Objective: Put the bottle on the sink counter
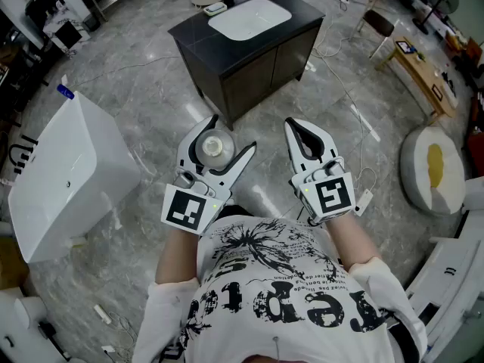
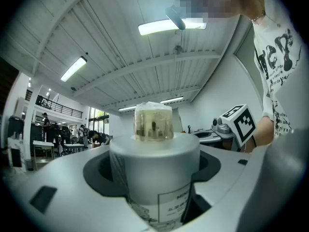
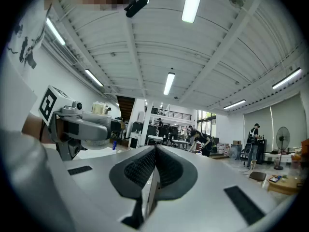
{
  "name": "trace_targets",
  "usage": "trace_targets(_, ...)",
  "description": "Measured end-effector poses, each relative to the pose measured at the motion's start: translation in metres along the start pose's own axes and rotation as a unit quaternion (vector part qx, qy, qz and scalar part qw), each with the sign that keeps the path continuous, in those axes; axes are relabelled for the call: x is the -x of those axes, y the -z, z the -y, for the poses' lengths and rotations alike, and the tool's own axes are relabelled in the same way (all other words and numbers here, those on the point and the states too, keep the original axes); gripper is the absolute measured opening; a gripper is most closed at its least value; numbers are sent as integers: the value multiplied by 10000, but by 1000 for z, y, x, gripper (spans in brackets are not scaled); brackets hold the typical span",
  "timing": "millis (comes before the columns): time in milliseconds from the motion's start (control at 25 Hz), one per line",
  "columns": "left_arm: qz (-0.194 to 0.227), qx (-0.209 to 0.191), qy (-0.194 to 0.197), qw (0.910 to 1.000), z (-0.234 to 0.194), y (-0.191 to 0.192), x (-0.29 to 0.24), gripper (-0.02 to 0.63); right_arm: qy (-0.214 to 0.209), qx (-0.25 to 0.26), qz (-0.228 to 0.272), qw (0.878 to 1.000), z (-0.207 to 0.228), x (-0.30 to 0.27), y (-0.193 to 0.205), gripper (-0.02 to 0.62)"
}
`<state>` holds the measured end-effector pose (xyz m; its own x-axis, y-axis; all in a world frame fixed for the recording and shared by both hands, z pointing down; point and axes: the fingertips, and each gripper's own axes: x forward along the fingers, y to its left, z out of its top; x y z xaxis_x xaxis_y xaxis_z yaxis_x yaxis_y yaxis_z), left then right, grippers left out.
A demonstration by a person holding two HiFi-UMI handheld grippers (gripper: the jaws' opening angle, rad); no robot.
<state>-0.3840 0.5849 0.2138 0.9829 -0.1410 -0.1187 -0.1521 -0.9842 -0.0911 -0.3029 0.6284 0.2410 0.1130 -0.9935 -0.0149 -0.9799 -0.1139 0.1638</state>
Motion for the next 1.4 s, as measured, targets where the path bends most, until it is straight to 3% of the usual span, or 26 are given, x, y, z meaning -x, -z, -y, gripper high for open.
trace_targets(400,-2,34,-83,10000,-7,3,4,348,-56,67,-20,10000,-7,0,2,12)
trace_targets(600,-280,-69,67,9996,-3,18,1,348,6,-168,33,9999,-6,2,9,14)
trace_targets(720,-138,112,-4,9998,-13,18,-9,348,172,-388,276,9987,2,-10,5,14)
trace_targets(840,-169,135,13,9998,-29,30,-24,348,230,-420,98,9988,13,-26,22,14)
trace_targets(1040,-445,4,162,9989,-70,59,-60,348,192,-546,-129,9982,38,-80,43,14)
trace_targets(1160,-186,211,89,9996,-112,58,-97,348,147,-525,-143,9984,56,-130,43,14)
trace_targets(1400,-94,185,320,9993,-215,67,-177,348,212,-442,-254,9985,108,-255,44,14)
